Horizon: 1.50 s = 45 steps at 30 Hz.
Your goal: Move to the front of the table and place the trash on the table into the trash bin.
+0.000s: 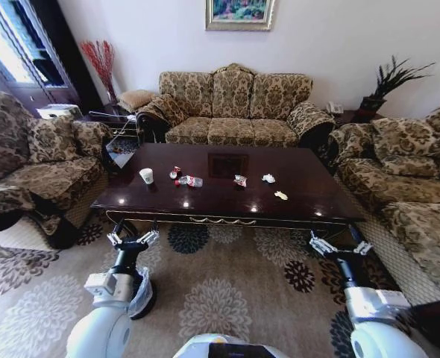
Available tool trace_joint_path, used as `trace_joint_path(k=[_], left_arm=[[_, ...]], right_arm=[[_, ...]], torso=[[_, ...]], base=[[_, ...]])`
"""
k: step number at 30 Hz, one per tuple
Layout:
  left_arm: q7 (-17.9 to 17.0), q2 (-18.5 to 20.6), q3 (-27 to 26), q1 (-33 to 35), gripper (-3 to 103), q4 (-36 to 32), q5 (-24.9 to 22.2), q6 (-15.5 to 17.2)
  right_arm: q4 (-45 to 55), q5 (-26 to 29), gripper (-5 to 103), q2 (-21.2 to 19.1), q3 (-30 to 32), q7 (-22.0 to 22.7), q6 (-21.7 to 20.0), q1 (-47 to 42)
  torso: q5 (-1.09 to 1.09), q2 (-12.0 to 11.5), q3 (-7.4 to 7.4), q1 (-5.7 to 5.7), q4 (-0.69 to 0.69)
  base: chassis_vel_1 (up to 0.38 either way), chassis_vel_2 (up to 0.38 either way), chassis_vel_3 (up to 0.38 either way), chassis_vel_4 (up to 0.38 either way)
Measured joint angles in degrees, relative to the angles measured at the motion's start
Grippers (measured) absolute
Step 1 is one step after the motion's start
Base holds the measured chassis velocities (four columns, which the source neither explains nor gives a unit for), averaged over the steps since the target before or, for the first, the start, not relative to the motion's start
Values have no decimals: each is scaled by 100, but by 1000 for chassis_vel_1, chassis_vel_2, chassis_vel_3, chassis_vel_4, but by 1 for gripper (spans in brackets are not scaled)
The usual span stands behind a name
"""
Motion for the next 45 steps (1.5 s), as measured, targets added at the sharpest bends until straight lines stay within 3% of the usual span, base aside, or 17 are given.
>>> trace_joint_path(k=[32, 45], left_arm=[[37, -151, 77, -24, 100, 113, 156, 162], [19, -191, 54, 47, 100, 13, 165, 64]], right_arm=[[-324, -13, 100, -154, 147, -220, 57, -128], [-247, -209, 100, -89, 20, -213, 197, -196]], torso=[[0, 0, 0, 0, 0], [-1, 0, 0, 1, 0]], base=[[3, 3, -3, -4], [185, 183, -178, -184]])
